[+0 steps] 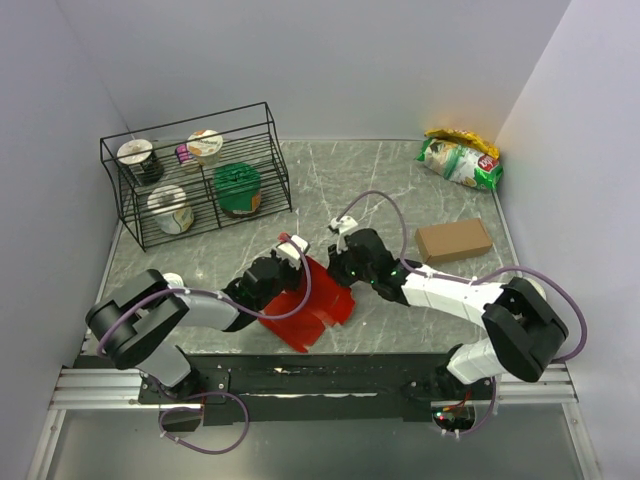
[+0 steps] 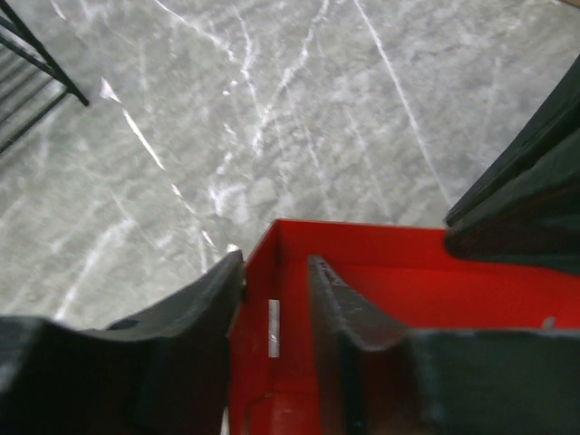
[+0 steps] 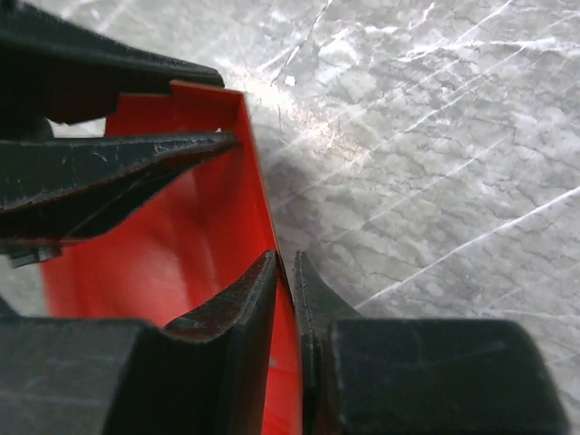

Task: Fold the paper box
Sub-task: Fold the paper box at the center of the board.

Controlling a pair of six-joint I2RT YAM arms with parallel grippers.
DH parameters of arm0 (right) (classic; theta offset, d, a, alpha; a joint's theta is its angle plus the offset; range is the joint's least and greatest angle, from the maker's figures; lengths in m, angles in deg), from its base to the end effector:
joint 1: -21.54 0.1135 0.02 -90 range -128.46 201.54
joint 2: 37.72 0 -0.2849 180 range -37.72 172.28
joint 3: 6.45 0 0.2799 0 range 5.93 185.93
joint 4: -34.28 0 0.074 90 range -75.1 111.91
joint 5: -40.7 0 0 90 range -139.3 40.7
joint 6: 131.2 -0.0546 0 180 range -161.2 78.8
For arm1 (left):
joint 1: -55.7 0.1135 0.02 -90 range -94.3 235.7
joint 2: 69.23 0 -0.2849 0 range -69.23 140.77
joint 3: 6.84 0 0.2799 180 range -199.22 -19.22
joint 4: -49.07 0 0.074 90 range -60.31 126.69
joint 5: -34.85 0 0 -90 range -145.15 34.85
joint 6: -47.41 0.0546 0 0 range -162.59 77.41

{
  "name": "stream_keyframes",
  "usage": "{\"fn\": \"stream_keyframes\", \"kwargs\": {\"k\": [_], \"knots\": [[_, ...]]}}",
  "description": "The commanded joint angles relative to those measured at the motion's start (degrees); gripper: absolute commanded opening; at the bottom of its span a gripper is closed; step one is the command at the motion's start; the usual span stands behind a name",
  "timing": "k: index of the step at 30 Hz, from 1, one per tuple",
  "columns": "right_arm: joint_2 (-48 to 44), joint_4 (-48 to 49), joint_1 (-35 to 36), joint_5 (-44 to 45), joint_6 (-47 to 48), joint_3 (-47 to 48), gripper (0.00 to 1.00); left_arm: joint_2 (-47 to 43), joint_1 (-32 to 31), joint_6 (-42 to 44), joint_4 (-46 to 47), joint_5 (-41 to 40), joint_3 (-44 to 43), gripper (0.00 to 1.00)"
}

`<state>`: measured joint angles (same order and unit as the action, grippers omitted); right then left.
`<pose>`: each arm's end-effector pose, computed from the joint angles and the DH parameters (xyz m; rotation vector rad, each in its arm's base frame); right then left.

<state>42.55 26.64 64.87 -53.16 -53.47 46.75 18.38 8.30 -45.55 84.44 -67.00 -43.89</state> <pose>0.2351 0.2269 0.1938 -0.6389 2.1510 0.6149 0.2174 -0.2198 0.1486 0.5623 1.7639 -0.4271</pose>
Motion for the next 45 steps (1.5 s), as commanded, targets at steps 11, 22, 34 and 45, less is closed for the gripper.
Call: {"fn": "stream_keyframes", "kwargs": {"k": [11, 22, 34, 45], "knots": [[-2.31, 3.26, 9.14, 22.22, 14.1, -0.92, 0.0, -9.65, 8.36, -16.18, -12.66, 14.31, -4.25, 0.63], [3.74, 1.68, 15.1, 34.7, 26.42, 2.95, 0.0, -7.91, 21.46, -29.37, -9.26, 30.22, -7.32, 0.78], [12.53, -0.33, 20.56, 45.6, 32.31, 9.27, 0.0, 4.67, 22.7, -33.07, -3.98, 39.02, -12.34, 0.85], [14.39, 10.73, 20.92, 49.74, 46.89, 6.82, 0.0, 2.64, 28.85, -35.54, -2.74, 36.2, -12.94, 0.91]]}}
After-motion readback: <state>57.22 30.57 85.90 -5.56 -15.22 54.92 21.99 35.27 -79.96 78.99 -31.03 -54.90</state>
